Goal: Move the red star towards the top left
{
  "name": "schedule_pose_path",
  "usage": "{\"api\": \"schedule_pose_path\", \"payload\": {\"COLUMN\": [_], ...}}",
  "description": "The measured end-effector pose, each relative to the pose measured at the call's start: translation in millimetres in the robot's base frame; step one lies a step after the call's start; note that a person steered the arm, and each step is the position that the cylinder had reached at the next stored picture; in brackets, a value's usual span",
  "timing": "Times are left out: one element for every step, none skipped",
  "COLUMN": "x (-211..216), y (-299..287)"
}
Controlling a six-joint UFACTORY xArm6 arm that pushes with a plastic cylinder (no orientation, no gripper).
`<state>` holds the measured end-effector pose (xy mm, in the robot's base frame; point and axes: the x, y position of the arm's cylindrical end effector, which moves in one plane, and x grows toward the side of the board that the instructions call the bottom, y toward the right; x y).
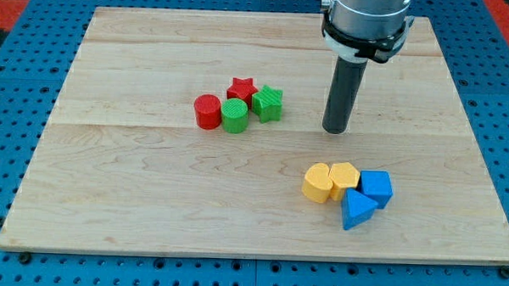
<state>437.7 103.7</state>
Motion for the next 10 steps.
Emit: {"api": "schedule_pose_path", "payload": {"x": [0.0, -4.1, -13.2, -12.9, -13.0, -13.0, -12.8, -5.6, -23.3, -58.0], "y": [0.0, 5.9, 3.8, 2.1, -4.3, -8.5, -15.8, -73.1, -87.1, -115.9]}}
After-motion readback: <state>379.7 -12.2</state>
